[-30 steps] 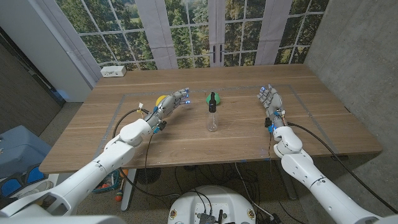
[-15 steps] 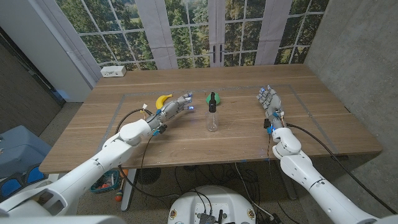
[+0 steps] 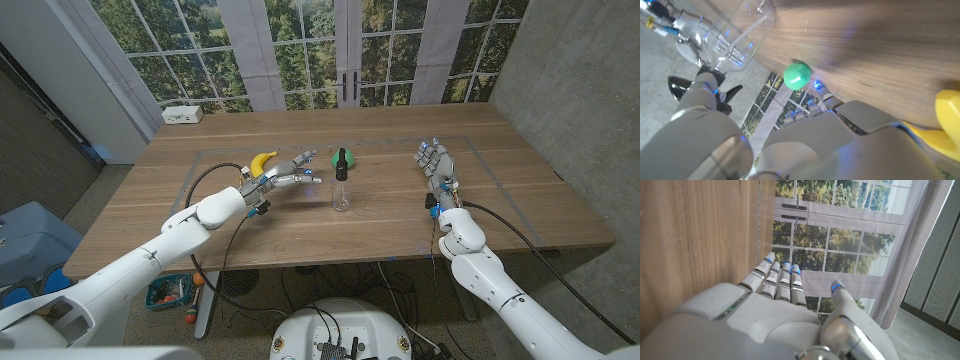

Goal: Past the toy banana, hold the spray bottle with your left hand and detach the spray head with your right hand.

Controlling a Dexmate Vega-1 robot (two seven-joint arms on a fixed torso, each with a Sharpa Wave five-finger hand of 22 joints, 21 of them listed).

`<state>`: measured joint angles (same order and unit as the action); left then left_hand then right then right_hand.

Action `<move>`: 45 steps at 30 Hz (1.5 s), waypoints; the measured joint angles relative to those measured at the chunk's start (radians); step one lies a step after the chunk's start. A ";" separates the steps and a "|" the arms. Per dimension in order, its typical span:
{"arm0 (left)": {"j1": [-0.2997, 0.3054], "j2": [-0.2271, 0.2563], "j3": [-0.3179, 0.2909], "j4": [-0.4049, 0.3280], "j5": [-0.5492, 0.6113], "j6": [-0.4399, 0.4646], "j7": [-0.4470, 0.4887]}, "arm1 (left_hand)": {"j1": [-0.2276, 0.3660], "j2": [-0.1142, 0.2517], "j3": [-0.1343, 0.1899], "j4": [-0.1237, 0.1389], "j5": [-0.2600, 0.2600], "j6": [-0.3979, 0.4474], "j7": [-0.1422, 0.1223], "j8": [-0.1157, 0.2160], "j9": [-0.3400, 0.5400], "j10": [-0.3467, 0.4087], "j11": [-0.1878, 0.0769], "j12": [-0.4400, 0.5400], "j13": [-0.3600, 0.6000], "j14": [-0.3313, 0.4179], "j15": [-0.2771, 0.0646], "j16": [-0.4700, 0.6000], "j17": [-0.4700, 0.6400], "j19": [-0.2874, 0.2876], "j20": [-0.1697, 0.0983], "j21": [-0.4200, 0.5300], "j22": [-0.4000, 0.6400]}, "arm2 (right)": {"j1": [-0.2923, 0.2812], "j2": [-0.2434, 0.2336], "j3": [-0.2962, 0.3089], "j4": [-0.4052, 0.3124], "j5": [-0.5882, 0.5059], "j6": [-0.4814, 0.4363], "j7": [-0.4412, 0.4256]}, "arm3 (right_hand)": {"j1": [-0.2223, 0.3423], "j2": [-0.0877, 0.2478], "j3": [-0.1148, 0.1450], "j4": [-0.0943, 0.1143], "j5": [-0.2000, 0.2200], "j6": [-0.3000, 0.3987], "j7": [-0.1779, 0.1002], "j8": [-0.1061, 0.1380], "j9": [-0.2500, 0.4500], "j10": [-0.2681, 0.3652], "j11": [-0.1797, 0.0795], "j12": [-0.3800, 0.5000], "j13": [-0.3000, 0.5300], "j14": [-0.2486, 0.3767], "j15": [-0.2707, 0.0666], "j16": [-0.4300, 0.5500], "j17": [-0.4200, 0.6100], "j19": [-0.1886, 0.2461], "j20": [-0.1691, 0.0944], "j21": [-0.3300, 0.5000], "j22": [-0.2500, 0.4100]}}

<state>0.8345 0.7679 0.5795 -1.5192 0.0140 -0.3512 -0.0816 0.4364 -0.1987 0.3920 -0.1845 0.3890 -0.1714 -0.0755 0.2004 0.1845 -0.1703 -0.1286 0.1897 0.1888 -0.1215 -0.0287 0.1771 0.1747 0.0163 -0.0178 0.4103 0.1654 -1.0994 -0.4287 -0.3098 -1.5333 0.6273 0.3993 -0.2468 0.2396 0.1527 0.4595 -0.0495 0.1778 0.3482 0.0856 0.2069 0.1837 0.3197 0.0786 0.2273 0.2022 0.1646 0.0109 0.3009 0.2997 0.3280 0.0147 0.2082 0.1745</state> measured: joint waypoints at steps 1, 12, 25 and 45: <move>0.000 0.000 0.000 0.000 0.009 0.000 0.004 | 0.000 0.000 -0.003 0.001 0.000 0.000 0.000 0.000 0.003 0.000 0.000 0.000 0.000 0.000 0.000 0.000 0.000 0.000 0.000 -0.002 0.000 | -0.001 0.000 0.000 -0.001 0.000 0.000 0.000 | 0.000 0.000 0.000 0.000 0.000 0.000 0.000 0.000 0.000 0.000 0.000 0.000 0.000 0.000 0.000 0.000 0.000 0.000 0.000 0.000 0.000; -0.028 0.003 0.033 0.000 0.143 -0.031 0.043 | 0.038 0.002 -0.049 0.002 0.029 0.000 0.000 0.016 0.004 0.015 -0.008 0.015 0.000 0.017 -0.005 0.005 -0.003 0.025 -0.018 -0.015 0.000 | -0.032 -0.003 0.009 -0.029 -0.014 0.010 -0.025 | -0.026 -0.002 -0.004 0.004 0.000 0.000 0.000 0.000 0.000 0.000 0.000 -0.005 0.005 0.002 0.002 -0.005 0.005 0.000 0.000 0.000 0.000; -0.076 -0.039 0.064 0.081 0.131 -0.106 -0.001 | 0.080 0.002 -0.107 0.008 0.048 0.033 0.000 0.029 0.004 0.067 -0.001 0.030 0.000 0.083 -0.004 0.019 -0.003 0.089 -0.020 -0.015 0.000 | -0.050 -0.006 0.017 -0.050 -0.026 0.012 -0.046 | -0.026 -0.002 -0.004 0.004 0.000 0.004 0.004 -0.004 0.000 0.004 0.004 -0.007 0.005 0.002 0.002 -0.005 0.005 0.000 0.007 0.000 0.000; -0.176 -0.154 0.124 0.287 -0.036 -0.196 -0.178 | 0.187 0.052 -0.168 0.017 0.052 0.135 -0.026 0.058 0.004 0.172 -0.033 0.040 0.000 0.207 -0.008 0.028 -0.003 0.203 -0.020 -0.032 0.005 | -0.065 -0.014 0.031 -0.071 -0.036 0.003 -0.066 | -0.026 -0.002 -0.010 -0.002 0.000 0.003 0.004 -0.004 0.000 0.004 0.004 -0.007 0.005 0.001 0.009 -0.009 0.002 0.000 0.007 0.000 0.000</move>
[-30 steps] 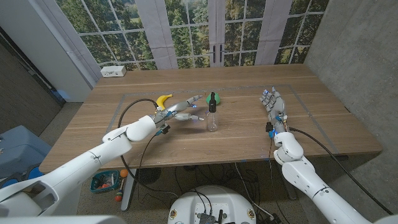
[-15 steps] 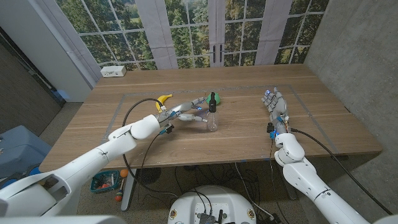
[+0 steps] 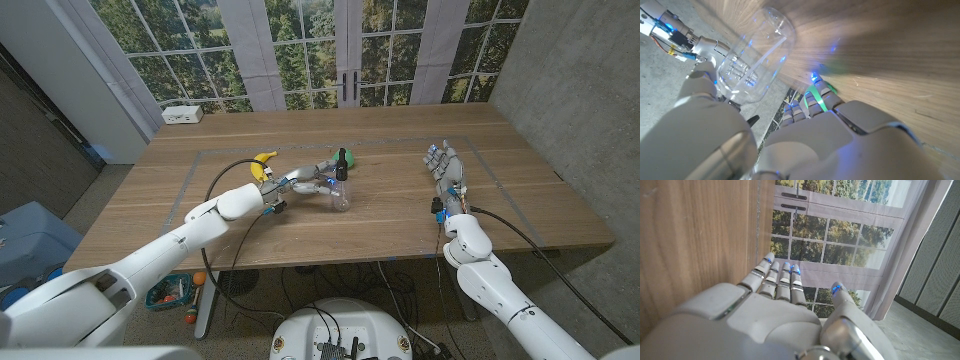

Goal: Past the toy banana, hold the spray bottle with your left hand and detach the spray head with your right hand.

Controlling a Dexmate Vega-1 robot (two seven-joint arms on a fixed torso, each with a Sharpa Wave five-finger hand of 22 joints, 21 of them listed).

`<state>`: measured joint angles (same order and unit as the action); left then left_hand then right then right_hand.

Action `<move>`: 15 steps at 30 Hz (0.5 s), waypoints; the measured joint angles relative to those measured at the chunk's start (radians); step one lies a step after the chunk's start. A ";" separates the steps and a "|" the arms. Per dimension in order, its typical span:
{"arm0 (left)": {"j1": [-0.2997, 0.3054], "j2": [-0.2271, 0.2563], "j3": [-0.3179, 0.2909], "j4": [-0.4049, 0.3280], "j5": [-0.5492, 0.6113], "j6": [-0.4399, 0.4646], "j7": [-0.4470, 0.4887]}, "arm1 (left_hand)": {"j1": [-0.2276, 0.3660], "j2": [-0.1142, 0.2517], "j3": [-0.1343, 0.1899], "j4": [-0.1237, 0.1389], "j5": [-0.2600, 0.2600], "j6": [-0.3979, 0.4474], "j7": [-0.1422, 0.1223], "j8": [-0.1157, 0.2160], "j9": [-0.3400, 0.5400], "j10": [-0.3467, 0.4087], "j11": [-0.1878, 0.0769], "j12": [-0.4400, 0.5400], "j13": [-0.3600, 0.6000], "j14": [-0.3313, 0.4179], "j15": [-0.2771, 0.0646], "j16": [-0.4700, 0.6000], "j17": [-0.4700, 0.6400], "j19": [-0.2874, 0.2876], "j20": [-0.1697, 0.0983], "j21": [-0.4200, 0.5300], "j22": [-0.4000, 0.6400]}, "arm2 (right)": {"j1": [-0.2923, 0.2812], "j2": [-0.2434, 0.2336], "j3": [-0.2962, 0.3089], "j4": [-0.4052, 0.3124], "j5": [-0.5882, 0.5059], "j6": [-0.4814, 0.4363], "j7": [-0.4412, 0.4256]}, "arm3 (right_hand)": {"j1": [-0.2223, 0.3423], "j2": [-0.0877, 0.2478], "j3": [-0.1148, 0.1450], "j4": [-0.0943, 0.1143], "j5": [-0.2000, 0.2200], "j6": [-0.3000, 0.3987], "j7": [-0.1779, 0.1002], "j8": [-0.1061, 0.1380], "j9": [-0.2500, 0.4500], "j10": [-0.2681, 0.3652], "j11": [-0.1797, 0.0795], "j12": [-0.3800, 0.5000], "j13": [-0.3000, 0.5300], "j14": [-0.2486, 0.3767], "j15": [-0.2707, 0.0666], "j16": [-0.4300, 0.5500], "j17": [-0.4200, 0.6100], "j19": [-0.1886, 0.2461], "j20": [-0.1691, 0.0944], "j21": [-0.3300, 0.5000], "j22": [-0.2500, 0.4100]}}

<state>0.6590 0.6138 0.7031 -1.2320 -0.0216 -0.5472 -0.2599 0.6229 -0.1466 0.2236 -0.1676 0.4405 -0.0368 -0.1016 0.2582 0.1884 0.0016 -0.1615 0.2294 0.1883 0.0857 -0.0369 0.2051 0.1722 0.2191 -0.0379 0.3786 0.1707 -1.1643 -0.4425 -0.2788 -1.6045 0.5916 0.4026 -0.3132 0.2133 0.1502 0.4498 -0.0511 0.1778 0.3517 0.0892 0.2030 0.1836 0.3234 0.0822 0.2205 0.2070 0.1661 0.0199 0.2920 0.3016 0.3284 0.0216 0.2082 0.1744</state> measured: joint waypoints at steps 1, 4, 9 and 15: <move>-0.002 -0.002 0.001 0.003 -0.009 -0.002 -0.010 | 0.015 0.014 0.001 0.000 -0.010 0.005 -0.001 0.001 0.000 0.010 -0.001 0.000 0.000 0.012 0.001 0.000 0.000 0.005 -0.002 -0.003 0.000 | 0.000 0.000 0.000 0.000 0.000 0.000 0.000 | 0.000 0.000 0.000 0.000 0.000 0.000 0.000 0.000 0.000 0.000 0.000 0.000 0.000 0.000 0.000 0.000 0.000 0.000 0.000 0.000 0.000; -0.014 -0.020 0.009 0.029 -0.031 -0.006 -0.036 | 0.069 0.043 0.023 0.000 -0.049 0.020 0.009 0.005 0.000 0.031 0.007 0.000 0.000 0.040 0.000 0.000 0.000 0.019 -0.002 -0.009 0.000 | -0.001 -0.001 0.002 -0.001 0.000 0.000 -0.001 | 0.000 0.000 0.000 0.000 0.000 0.000 0.000 0.000 0.000 0.000 0.000 0.000 0.000 0.000 0.000 0.000 0.000 0.004 0.004 0.000 0.000; -0.028 -0.042 0.020 0.058 -0.077 -0.011 -0.091 | 0.123 0.066 0.034 -0.002 -0.112 0.053 0.017 0.016 -0.001 0.078 0.006 0.000 0.000 0.094 -0.001 0.000 0.000 0.052 -0.002 -0.017 0.000 | -0.003 -0.002 0.005 -0.002 0.000 -0.001 -0.001 | 0.000 0.000 -0.004 -0.004 0.000 0.000 0.000 0.000 0.000 0.004 0.004 0.000 0.000 0.004 0.004 0.000 0.000 0.004 0.004 0.000 0.000; -0.044 -0.073 0.031 0.095 -0.127 -0.011 -0.147 | 0.177 0.094 0.047 0.003 -0.207 0.142 0.024 0.042 0.000 0.168 -0.005 0.007 0.000 0.204 -0.003 0.007 0.000 0.099 0.032 -0.033 0.004 | -0.006 -0.002 0.008 -0.004 0.000 -0.001 -0.003 | 0.000 0.000 -0.004 -0.004 0.000 0.000 0.000 0.000 0.000 0.005 0.005 0.000 0.000 0.005 0.005 0.000 0.000 0.004 0.004 0.000 0.000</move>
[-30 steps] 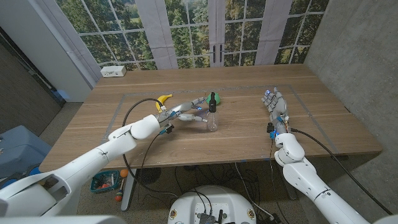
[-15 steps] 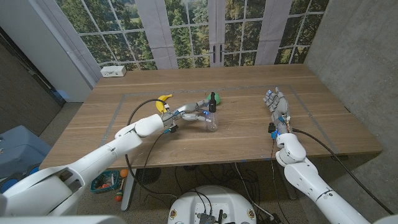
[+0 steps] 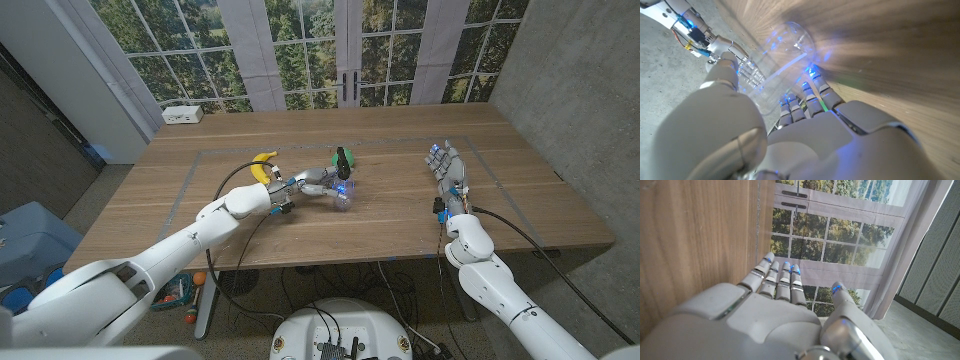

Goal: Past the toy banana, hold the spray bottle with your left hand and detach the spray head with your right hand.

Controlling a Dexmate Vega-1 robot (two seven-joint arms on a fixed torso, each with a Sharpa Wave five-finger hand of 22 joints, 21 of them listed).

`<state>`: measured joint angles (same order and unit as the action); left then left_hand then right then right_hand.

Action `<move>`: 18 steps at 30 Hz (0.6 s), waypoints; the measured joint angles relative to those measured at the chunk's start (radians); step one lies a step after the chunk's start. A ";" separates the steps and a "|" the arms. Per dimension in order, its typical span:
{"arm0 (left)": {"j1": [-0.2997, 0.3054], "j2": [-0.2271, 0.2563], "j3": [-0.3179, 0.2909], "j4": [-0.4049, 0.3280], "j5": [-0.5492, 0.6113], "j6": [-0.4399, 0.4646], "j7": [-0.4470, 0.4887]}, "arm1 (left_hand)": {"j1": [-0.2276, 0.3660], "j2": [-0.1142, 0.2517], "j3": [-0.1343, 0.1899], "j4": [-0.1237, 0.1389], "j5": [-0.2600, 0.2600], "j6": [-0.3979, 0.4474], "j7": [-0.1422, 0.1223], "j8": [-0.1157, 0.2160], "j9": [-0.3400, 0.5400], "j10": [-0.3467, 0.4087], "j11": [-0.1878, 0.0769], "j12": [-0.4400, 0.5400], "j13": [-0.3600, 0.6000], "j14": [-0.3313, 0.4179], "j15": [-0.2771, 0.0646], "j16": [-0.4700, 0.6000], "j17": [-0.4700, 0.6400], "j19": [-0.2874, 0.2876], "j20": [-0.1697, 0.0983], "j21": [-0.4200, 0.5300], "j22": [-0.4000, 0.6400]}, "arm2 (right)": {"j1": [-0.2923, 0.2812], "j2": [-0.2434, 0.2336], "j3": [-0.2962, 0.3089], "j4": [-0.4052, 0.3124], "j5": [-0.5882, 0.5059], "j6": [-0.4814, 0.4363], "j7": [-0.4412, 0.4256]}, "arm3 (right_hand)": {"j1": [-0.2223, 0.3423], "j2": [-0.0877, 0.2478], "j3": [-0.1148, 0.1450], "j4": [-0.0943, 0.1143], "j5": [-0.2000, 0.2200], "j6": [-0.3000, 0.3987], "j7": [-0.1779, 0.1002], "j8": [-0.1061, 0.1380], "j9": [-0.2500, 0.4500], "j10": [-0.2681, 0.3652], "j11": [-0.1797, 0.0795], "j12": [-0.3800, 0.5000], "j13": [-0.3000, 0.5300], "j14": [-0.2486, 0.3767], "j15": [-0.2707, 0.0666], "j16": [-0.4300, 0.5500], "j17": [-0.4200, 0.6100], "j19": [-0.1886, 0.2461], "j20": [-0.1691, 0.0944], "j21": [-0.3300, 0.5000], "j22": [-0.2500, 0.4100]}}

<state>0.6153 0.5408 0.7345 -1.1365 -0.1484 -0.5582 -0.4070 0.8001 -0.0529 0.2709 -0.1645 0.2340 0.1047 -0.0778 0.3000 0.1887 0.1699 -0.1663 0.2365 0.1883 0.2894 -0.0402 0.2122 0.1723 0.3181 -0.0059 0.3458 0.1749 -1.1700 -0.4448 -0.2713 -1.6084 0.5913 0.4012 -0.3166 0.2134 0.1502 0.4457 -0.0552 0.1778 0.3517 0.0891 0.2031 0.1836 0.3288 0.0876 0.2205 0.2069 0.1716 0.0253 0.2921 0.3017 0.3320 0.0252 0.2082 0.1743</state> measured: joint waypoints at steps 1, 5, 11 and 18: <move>-0.002 -0.004 0.001 0.005 -0.009 0.001 -0.008 | 0.009 0.009 0.005 0.003 -0.015 0.026 0.001 0.007 0.000 0.023 -0.002 0.004 0.000 0.023 0.000 0.001 0.000 0.007 0.007 -0.004 0.000 | 0.000 0.000 0.000 0.000 0.000 0.000 0.000 | 0.000 0.000 0.000 0.000 0.000 0.000 0.000 0.000 0.000 0.000 0.000 0.000 0.000 0.000 0.000 0.000 0.000 0.000 0.000 0.000 0.000; -0.005 -0.017 0.003 0.018 -0.040 0.012 -0.034 | 0.061 0.062 0.035 0.001 -0.049 0.180 0.010 0.052 0.005 0.172 -0.013 0.033 0.008 0.117 -0.003 0.011 0.005 0.022 0.044 -0.021 0.005 | -0.001 -0.001 0.002 -0.001 0.000 -0.001 -0.001 | 0.000 0.000 0.000 0.000 0.000 0.000 0.000 0.000 0.000 0.000 0.000 0.000 0.000 0.000 0.000 0.000 0.000 0.000 0.000 -0.005 0.000; -0.006 -0.039 0.002 0.032 -0.095 0.045 -0.060 | 0.097 0.097 0.090 -0.023 -0.056 0.328 0.019 0.104 0.014 0.386 0.030 0.098 0.030 0.276 -0.008 0.054 0.018 0.096 0.050 -0.015 0.009 | -0.001 -0.001 0.002 -0.001 0.000 -0.001 -0.001 | 0.000 0.000 0.000 0.000 0.000 0.000 0.000 0.000 0.000 0.004 -0.004 0.000 0.000 0.000 0.000 0.000 0.000 0.000 0.000 -0.005 0.000; 0.008 -0.053 -0.008 0.024 -0.122 0.078 -0.046 | 0.104 0.089 0.131 -0.065 -0.060 0.416 0.073 0.194 0.054 0.509 0.097 0.179 0.097 0.408 0.025 0.180 0.109 0.235 -0.024 0.075 0.039 | 0.001 -0.002 0.002 -0.001 0.000 -0.005 -0.001 | 0.000 0.000 -0.004 -0.004 0.000 0.000 0.000 0.000 0.000 0.004 -0.004 0.000 0.000 0.000 0.000 -0.004 0.000 0.000 0.000 -0.005 0.000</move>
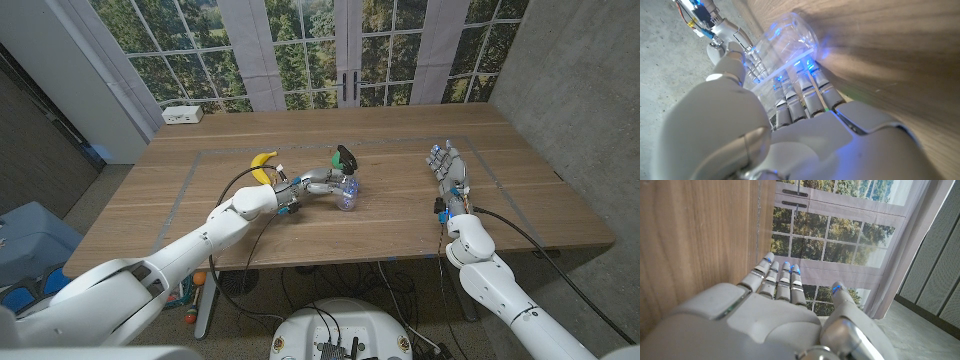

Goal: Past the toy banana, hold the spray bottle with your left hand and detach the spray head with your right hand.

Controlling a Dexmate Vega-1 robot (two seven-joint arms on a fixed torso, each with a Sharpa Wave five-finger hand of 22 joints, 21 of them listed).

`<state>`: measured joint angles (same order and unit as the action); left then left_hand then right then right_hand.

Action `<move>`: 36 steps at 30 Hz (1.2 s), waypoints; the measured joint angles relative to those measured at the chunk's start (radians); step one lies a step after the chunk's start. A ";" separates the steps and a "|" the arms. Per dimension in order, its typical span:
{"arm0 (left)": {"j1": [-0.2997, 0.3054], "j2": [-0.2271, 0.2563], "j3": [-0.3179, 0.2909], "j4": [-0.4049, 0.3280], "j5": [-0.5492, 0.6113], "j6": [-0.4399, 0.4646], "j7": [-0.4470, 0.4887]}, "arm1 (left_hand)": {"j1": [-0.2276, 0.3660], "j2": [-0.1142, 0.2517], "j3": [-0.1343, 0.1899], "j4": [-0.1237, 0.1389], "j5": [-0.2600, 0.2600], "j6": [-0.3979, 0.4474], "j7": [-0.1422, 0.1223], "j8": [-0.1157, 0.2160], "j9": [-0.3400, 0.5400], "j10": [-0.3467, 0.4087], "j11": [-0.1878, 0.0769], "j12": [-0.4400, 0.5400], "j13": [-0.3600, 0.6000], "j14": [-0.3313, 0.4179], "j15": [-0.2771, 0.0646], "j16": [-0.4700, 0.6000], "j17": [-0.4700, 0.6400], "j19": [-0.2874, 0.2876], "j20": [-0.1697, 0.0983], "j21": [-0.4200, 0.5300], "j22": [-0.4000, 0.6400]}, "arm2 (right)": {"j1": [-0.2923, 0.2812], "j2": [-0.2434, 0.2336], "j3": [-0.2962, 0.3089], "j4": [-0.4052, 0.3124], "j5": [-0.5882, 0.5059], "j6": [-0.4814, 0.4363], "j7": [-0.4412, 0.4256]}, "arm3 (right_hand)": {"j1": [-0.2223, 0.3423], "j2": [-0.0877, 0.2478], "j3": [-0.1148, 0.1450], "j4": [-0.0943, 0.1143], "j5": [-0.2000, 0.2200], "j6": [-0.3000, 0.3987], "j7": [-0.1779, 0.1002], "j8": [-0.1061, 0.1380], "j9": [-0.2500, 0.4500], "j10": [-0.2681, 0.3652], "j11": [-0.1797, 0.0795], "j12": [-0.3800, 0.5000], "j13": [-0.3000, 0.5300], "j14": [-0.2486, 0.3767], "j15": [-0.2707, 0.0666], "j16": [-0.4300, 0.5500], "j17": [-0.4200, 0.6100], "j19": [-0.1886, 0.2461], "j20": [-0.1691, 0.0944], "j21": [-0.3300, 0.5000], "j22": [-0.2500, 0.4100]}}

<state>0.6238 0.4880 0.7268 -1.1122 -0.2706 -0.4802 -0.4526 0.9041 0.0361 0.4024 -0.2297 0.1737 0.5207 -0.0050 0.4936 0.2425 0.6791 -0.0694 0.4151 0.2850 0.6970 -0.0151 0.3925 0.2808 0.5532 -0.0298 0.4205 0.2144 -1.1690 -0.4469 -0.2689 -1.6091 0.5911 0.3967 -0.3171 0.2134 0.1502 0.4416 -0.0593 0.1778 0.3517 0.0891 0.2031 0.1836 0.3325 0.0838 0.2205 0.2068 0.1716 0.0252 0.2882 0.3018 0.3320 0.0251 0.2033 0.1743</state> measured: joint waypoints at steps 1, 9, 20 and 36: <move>0.000 0.000 0.000 0.000 -0.001 0.003 0.004 | 0.013 -0.013 0.001 -0.001 0.000 0.023 0.023 0.019 0.010 0.017 0.017 0.019 0.020 0.018 0.014 0.026 0.021 0.016 -0.012 0.020 0.007 | 0.001 0.000 0.000 0.000 0.000 0.000 0.000 | 0.000 0.000 0.000 0.000 0.000 0.000 0.000 0.000 0.000 0.000 0.000 0.000 0.000 0.000 0.000 0.000 0.000 0.000 0.000 0.000 0.000; 0.013 -0.006 -0.008 -0.016 0.000 0.022 0.041 | 0.053 -0.053 0.001 -0.001 0.004 0.066 0.066 0.080 0.052 0.054 0.053 0.077 0.108 0.081 0.042 0.096 0.095 0.059 -0.029 0.108 0.041 | 0.004 0.000 0.000 0.001 -0.002 -0.001 0.000 | 0.000 0.000 0.000 0.000 0.000 0.000 0.000 0.000 0.000 0.000 0.000 0.000 0.000 0.000 0.000 0.000 0.000 0.000 0.000 0.000 0.000; 0.018 -0.011 -0.025 -0.031 0.022 0.006 0.107 | 0.069 -0.069 0.007 -0.007 0.004 0.076 0.075 0.100 0.067 0.060 0.057 0.085 0.142 0.086 0.047 0.104 0.111 0.059 -0.029 0.135 0.053 | 0.004 -0.003 -0.006 -0.019 -0.030 -0.006 -0.017 | 0.034 -0.003 0.024 -0.047 0.012 0.009 -0.009 0.000 0.000 0.009 -0.009 0.000 -0.002 0.000 0.000 -0.007 -0.014 0.004 0.004 0.000 -0.002; -0.014 -0.003 -0.033 -0.055 0.099 -0.026 0.168 | 0.086 -0.086 0.014 -0.014 0.004 0.091 0.087 0.125 0.080 0.076 0.073 0.108 0.151 0.092 0.041 0.104 0.131 0.060 -0.027 0.164 0.062 | -0.011 -0.054 -0.016 -0.130 -0.122 -0.062 -0.058 | 0.094 -0.028 0.039 -0.094 0.019 0.007 -0.018 -0.004 0.000 0.010 -0.018 -0.008 0.000 0.029 0.011 -0.007 -0.016 0.004 0.065 0.000 0.001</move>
<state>0.6093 0.4852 0.6937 -1.1672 -0.1718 -0.5059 -0.2844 0.9901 -0.0499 0.4161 -0.2434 0.1777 0.6115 0.0822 0.6184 0.3230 0.7556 0.0039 0.5229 0.4364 0.7893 0.0260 0.4963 0.4114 0.6130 -0.0569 0.5850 0.2764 -1.1795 -0.5007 -0.2846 -1.7394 0.4694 0.3350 -0.3753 0.3071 0.1227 0.4803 -0.1534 0.1972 0.3587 0.0710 0.1993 0.1836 0.3425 0.0653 0.2126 0.2072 0.2006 0.0358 0.2816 0.2855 0.3355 0.0898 0.2035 0.1748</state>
